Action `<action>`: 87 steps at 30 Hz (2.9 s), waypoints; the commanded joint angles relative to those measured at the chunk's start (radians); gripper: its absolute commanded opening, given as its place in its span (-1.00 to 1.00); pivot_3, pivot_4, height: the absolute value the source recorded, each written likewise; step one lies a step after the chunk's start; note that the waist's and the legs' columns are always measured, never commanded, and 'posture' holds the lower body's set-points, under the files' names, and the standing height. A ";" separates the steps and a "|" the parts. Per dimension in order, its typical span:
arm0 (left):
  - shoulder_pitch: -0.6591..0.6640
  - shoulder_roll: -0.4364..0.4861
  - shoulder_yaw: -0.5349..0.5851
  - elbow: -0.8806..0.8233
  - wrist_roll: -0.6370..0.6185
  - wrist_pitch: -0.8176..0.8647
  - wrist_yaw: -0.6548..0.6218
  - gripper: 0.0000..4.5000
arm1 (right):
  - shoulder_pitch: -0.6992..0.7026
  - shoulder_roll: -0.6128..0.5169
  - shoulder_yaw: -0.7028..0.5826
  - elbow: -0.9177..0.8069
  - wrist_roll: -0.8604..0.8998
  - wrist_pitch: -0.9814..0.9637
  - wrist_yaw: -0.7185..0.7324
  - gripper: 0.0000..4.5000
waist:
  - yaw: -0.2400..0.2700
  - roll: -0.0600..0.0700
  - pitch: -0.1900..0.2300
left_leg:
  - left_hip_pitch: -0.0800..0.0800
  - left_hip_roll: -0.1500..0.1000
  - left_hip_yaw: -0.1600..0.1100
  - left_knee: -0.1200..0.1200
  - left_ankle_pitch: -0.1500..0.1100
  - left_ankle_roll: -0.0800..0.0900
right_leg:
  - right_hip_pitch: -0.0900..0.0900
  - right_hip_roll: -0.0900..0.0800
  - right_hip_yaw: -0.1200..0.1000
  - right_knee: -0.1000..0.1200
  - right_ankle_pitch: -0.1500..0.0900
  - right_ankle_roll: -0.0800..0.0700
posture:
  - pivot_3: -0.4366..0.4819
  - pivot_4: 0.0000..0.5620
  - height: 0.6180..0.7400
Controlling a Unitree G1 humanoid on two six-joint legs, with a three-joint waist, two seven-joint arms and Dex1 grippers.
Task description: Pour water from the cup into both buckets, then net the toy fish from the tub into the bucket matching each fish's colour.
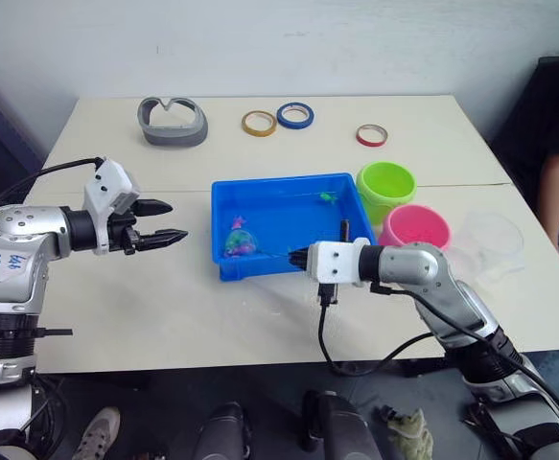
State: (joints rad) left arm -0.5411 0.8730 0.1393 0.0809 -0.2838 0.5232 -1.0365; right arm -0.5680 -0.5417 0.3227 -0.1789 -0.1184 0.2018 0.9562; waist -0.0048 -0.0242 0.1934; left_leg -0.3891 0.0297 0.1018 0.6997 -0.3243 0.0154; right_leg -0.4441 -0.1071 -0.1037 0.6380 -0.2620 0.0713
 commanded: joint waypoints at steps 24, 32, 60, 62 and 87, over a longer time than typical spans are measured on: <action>-0.015 0.028 0.012 -0.033 -0.088 0.008 -0.086 0.46 | -0.132 -0.023 -0.181 -0.168 0.300 0.572 -0.066 -1.00 | -0.001 0.000 0.000 | 0.000 -0.001 0.000 -0.001 0.000 0.000 | -0.001 -0.002 -0.001 0.000 0.000 0.000 | -0.05 -0.47 0.56; -0.032 0.022 0.003 -0.021 -0.082 -0.002 -0.091 0.46 | -0.123 -0.042 -0.193 -0.189 0.339 0.577 -0.088 -1.00 | 0.000 0.000 0.000 | -0.001 -0.001 0.000 -0.001 0.000 0.000 | -0.001 -0.002 -0.001 0.000 0.000 0.000 | -0.05 -0.47 0.56; -0.450 -0.314 -0.179 0.478 -0.034 -0.319 -0.315 0.46 | 0.342 -0.344 -0.938 -0.604 0.525 0.928 -0.246 -1.00 | 0.010 0.000 0.000 | -0.002 -0.002 0.000 -0.002 -0.001 0.002 | -0.001 0.001 -0.002 -0.007 0.000 0.001 | -0.05 -0.47 0.56; -0.467 -0.325 -0.182 0.514 -0.023 -0.341 -0.325 0.46 | 0.398 -0.346 -0.978 -0.623 0.520 0.928 -0.251 -1.00 | 0.009 0.000 0.000 | -0.002 -0.002 0.000 -0.002 -0.001 0.002 | -0.001 0.003 -0.001 -0.008 0.001 0.001 | -0.05 -0.47 0.56; -0.525 -0.373 -0.178 0.640 0.022 -0.437 -0.356 0.46 | 0.800 -0.578 -0.724 -0.565 -0.057 0.352 -0.381 -1.00 | 0.028 0.000 0.000 | -0.002 -0.002 0.001 -0.001 -0.001 0.003 | 0.000 0.005 0.000 -0.010 0.001 0.002 | -0.05 -0.47 0.56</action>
State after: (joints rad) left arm -1.0333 0.4942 -0.0530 0.7238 -0.2658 0.1020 -1.3892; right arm 0.2218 -1.0955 -0.3869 -0.7426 -0.0877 0.6251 0.5923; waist 0.0230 -0.0242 0.1935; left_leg -0.3910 0.0281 0.1026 0.6984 -0.3257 0.0182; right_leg -0.4445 -0.1017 -0.1039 0.6284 -0.2611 0.0729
